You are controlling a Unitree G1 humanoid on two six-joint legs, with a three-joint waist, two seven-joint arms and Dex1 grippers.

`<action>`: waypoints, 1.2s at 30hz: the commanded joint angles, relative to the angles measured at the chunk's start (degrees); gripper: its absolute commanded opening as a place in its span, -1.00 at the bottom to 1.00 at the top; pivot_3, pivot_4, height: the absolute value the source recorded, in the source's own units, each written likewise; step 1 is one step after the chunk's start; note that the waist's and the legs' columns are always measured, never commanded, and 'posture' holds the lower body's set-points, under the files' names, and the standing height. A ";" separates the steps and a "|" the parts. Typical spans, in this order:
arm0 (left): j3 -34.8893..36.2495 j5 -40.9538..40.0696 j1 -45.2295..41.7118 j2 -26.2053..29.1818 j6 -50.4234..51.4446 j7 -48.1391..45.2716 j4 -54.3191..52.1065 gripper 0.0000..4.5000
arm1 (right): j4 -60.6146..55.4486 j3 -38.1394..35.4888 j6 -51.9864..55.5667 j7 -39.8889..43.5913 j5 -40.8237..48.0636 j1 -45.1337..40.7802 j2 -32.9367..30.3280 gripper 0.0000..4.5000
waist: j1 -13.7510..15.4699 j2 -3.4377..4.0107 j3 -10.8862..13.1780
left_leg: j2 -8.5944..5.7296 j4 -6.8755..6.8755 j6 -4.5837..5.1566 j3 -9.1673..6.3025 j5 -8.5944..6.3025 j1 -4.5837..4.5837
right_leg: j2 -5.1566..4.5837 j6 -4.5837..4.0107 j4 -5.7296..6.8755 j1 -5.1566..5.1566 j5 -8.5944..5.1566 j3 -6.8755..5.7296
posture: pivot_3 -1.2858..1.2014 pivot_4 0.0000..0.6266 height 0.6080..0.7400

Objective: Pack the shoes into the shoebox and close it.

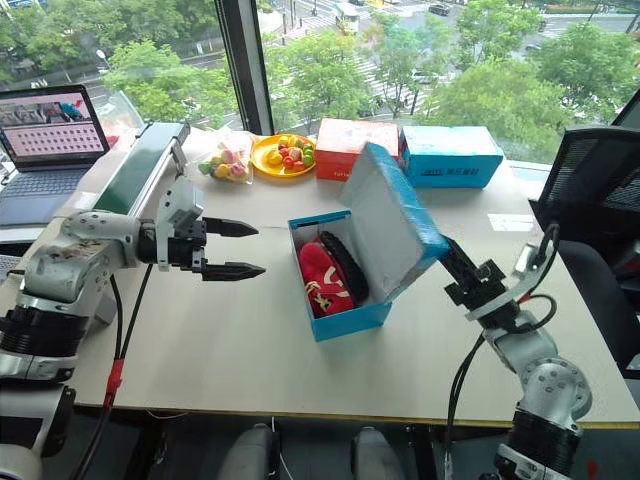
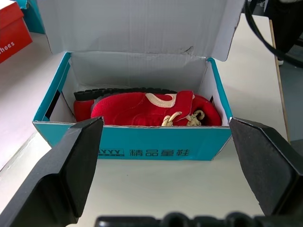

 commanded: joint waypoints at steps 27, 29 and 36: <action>12.81 -5.05 19.33 -2.56 9.32 20.35 -22.22 1.00 | 64.44 43.34 -37.87 17.60 -58.45 -46.42 7.49 -0.99 | -0.64 -0.03 0.00 | -0.06 0.08 -0.02 -0.06 0.01 -0.85 | -0.01 -0.26 0.21 -0.84 0.12 0.00 | 0.03 -0.52 1.00; 12.89 -5.27 20.03 -2.71 9.46 21.17 -22.86 1.00 | 66.53 43.90 -40.73 17.02 -61.40 -45.35 7.52 -0.99 | -0.59 -0.02 0.00 | -0.07 0.09 -0.05 -0.06 0.03 -0.85 | -0.02 -0.25 0.19 -0.81 0.13 0.00 | 0.03 -0.52 1.00; 10.65 -1.94 15.29 -5.16 5.38 24.61 -17.78 1.00 | 59.97 40.60 -38.88 18.81 -61.42 -42.28 6.28 -0.99 | -0.36 -0.03 -0.01 | -0.07 0.07 -0.05 -0.10 0.03 -0.38 | -0.01 -0.27 0.12 -0.30 0.14 -0.07 | 0.03 -0.52 1.00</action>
